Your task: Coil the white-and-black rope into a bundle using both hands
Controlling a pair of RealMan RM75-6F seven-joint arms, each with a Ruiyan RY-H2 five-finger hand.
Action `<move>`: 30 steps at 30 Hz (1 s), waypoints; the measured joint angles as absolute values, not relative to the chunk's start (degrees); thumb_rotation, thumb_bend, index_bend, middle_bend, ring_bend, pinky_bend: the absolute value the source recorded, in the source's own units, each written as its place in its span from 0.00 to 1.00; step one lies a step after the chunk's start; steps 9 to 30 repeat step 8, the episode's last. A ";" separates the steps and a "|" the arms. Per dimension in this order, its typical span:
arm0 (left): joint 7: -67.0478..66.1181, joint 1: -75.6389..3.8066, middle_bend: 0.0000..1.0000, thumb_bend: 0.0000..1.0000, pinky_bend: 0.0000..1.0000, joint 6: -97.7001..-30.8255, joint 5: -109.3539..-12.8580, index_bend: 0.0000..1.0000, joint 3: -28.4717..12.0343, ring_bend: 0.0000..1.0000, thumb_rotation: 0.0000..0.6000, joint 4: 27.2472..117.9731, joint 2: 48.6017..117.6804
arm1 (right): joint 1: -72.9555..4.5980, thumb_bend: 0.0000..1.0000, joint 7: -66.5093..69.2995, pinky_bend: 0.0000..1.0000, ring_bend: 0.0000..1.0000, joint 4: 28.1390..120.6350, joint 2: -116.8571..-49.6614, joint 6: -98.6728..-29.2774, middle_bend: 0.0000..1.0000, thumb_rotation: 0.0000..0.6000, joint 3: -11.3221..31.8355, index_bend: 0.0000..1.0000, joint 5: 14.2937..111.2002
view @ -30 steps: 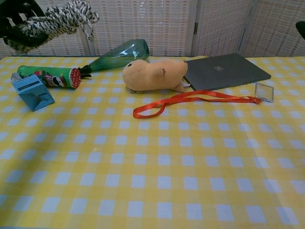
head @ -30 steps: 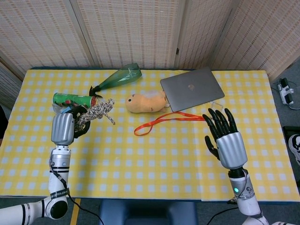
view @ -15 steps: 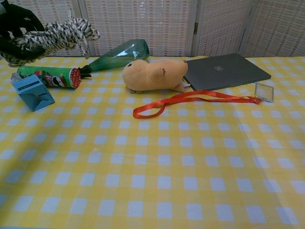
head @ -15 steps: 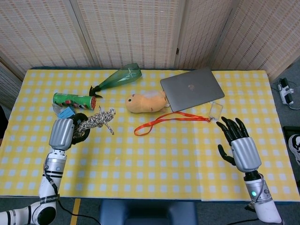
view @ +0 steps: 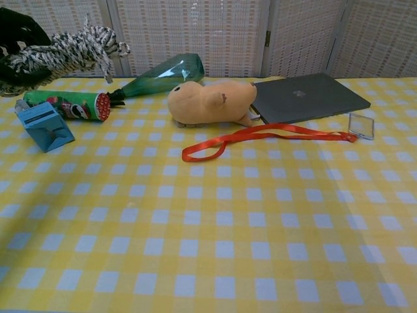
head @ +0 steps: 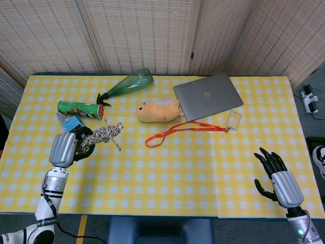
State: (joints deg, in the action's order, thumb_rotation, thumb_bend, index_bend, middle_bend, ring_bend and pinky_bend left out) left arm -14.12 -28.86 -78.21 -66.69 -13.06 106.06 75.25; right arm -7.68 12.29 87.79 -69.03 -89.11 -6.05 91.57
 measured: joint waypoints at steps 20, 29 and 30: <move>-13.57 -28.59 0.83 0.65 0.74 -77.72 -66.58 0.81 -13.34 0.68 1.00 106.01 75.33 | -5.64 0.48 14.79 0.03 0.07 85.21 -70.11 -90.08 0.00 1.00 -6.14 0.10 91.92; -13.57 -28.59 0.83 0.65 0.74 -77.72 -66.58 0.81 -13.34 0.68 1.00 106.01 75.33 | -5.64 0.48 14.79 0.03 0.07 85.21 -70.11 -90.08 0.00 1.00 -6.14 0.10 91.92; -13.57 -28.59 0.83 0.65 0.74 -77.72 -66.58 0.81 -13.34 0.68 1.00 106.01 75.33 | -5.64 0.48 14.79 0.03 0.07 85.21 -70.11 -90.08 0.00 1.00 -6.14 0.10 91.92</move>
